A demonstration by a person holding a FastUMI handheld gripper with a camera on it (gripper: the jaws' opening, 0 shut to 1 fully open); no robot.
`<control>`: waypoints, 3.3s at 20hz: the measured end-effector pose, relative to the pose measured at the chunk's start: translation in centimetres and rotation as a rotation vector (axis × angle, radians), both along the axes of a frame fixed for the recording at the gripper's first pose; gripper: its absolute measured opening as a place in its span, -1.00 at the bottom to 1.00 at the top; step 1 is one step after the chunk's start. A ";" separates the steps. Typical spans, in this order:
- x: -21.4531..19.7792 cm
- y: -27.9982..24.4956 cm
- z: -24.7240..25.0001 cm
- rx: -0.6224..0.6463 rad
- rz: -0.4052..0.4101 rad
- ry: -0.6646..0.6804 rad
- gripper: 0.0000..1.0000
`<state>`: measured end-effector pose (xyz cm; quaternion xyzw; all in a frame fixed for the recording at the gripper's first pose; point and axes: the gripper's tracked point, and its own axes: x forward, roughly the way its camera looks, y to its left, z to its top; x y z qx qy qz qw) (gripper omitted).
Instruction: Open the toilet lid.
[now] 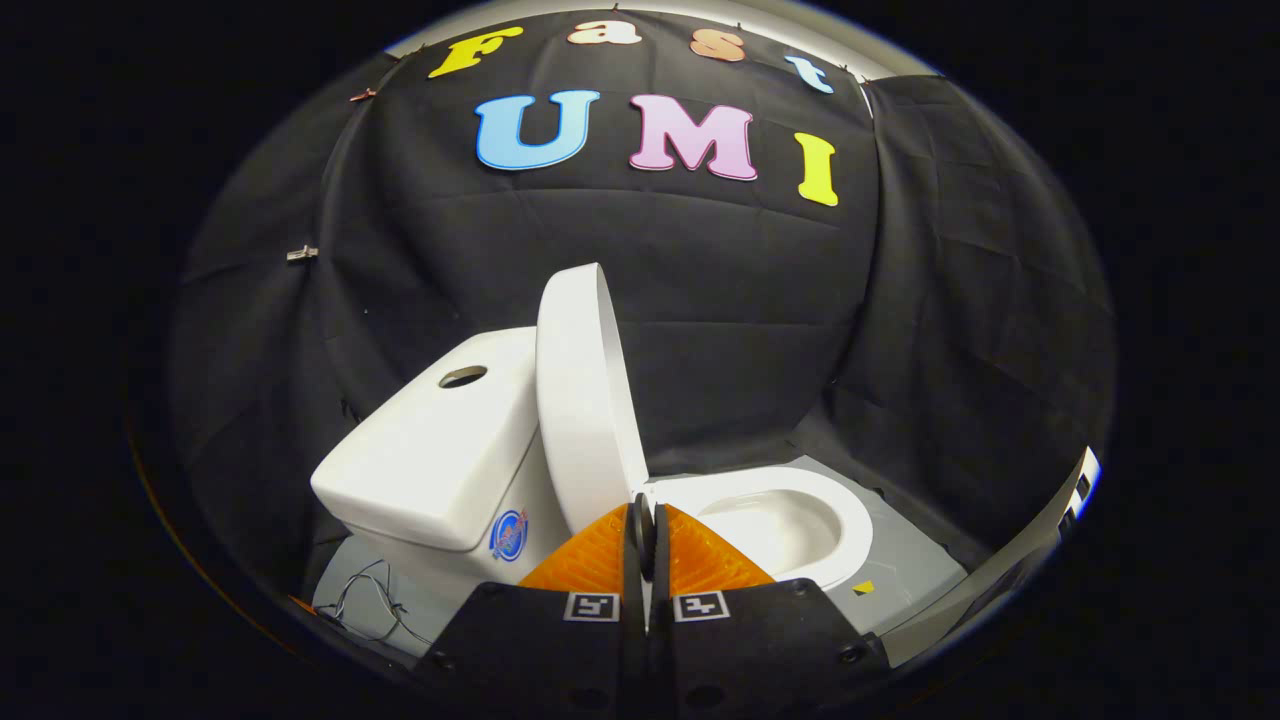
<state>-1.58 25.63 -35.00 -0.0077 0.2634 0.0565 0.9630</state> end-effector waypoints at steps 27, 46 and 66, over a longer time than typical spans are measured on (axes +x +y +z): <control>-0.1 3.2 1.1 -0.040 0.059 -0.058 0.97; -0.2 -0.1 13.7 0.007 0.126 -0.228 0.97; 0.4 -14.6 28.1 0.091 0.063 -0.409 0.96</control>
